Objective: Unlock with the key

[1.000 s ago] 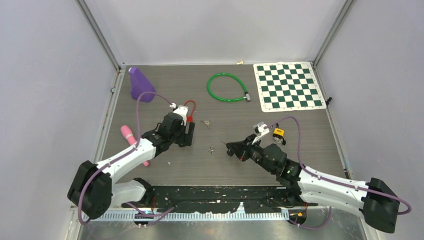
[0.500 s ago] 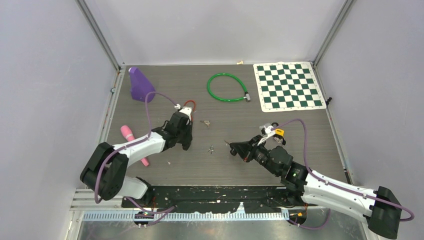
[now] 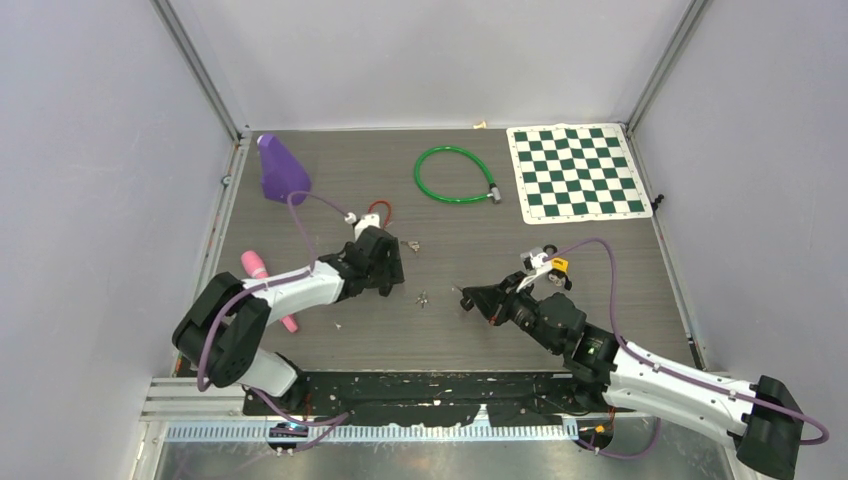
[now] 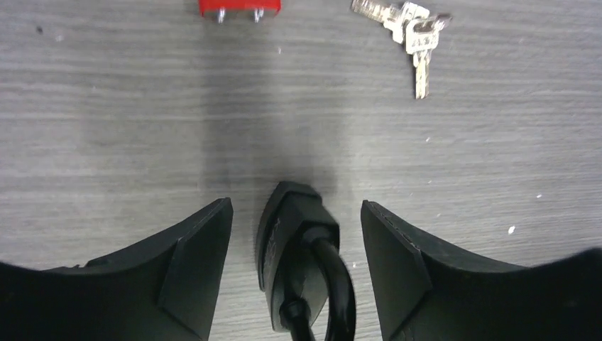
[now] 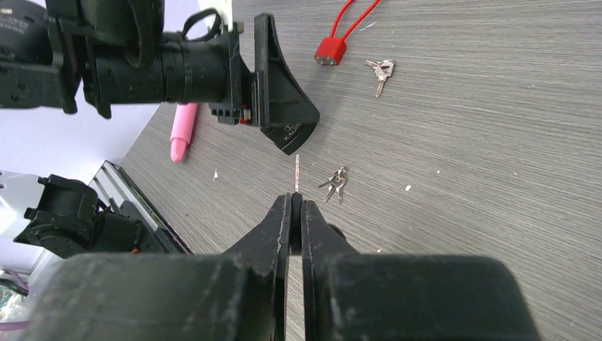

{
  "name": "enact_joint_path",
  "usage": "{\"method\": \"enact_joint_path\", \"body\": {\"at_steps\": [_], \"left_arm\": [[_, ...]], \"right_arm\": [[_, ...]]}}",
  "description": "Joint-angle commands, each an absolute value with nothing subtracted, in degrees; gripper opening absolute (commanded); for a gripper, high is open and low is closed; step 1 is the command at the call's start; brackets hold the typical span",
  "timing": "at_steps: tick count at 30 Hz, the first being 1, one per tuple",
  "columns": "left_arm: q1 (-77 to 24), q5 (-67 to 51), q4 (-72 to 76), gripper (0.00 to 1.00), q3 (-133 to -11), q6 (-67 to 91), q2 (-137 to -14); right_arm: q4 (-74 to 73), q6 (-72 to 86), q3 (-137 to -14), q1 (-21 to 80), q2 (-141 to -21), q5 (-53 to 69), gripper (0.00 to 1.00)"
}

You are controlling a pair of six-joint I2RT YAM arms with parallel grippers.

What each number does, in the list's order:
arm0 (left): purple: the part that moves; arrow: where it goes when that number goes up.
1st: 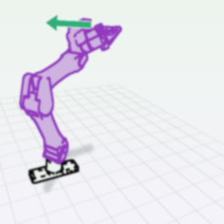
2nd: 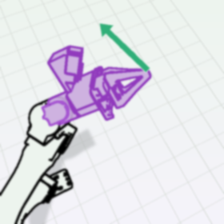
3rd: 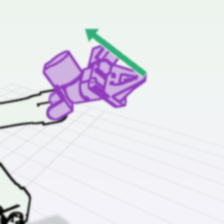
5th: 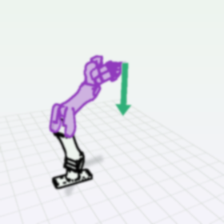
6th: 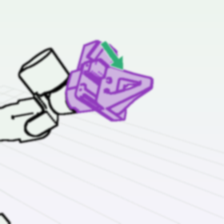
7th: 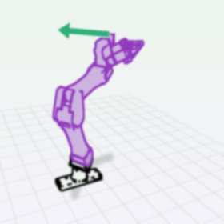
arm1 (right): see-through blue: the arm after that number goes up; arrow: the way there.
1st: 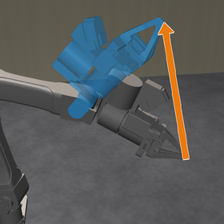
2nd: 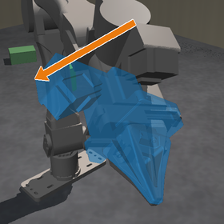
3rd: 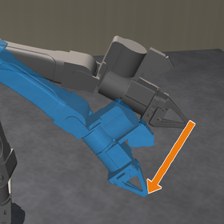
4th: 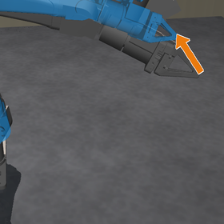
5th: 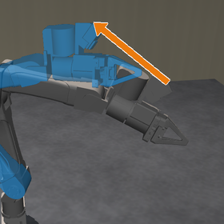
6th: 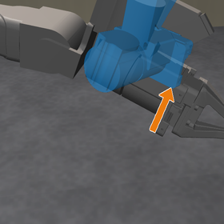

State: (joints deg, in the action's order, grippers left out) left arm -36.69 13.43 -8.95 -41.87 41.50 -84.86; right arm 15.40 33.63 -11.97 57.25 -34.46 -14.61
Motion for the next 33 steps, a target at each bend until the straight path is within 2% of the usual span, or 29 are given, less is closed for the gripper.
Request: {"method": "enact_joint_path", "body": {"at_steps": [1, 7, 17, 18, 20, 21, 22, 24, 27, 31, 33], "left_arm": [[-40.1, 20.5, -3.4, 0.71, -36.9, 41.7, -81.3], [-45.4, 29.3, 11.2, 0.67, -27.5, 36.9, -78.4], [-50.8, 37.2, 28.3, 0.51, -20.3, 32.7, -83.8], [-51.2, 37.9, 28.9, 0.47, -20.3, 32.4, -84.3], [-51.7, 38.3, 29.2, 0.29, -20.4, 31.6, -84.0], [-51.8, 38.1, 29.0, 0.12, -20.4, 31.2, -83.0], [-51.9, 37.7, 28.0, 0.01, -20.4, 31.0, -80.6], [-51.8, 36.5, 21.4, 0.00, -22.1, 31.2, -75.4], [-51.2, 36.4, -0.2, 0.00, -32.0, 33.9, -68.9], [-47.4, 28.6, -32.5, 0.00, -52.0, 35.1, -70.6], [-46.0, 23.5, -42.8, 0.00, -59.5, 33.6, -73.3]], "right_arm": [[16.3, 34.8, -12.0, 57.5, -33.0, -16.4, 0.05], [16.3, 34.8, -11.7, 57.5, -32.5, -16.3, 0.05], [15.9, 35.8, -10.3, 57.5, -29.7, -17.1, 0.05], [15.9, 35.9, -10.1, 57.5, -29.4, -17.2, 0.05], [15.9, 36.2, -9.9, 57.4, -29.1, -17.3, 0.05], [15.8, 36.3, -9.9, 57.4, -28.9, -17.4, 0.05], [15.5, 36.3, -9.9, 57.4, -28.8, -17.4, 0.05], [14.8, 36.5, -10.1, 57.5, -28.4, -17.5, 0.05], [14.1, 36.7, -10.4, 57.5, -27.8, -17.7, 0.06], [12.7, 36.5, -11.9, 57.5, -28.3, -18.5, 0.06], [11.1, 35.8, -13.8, 57.5, -29.4, -18.3, 0.06]]}}
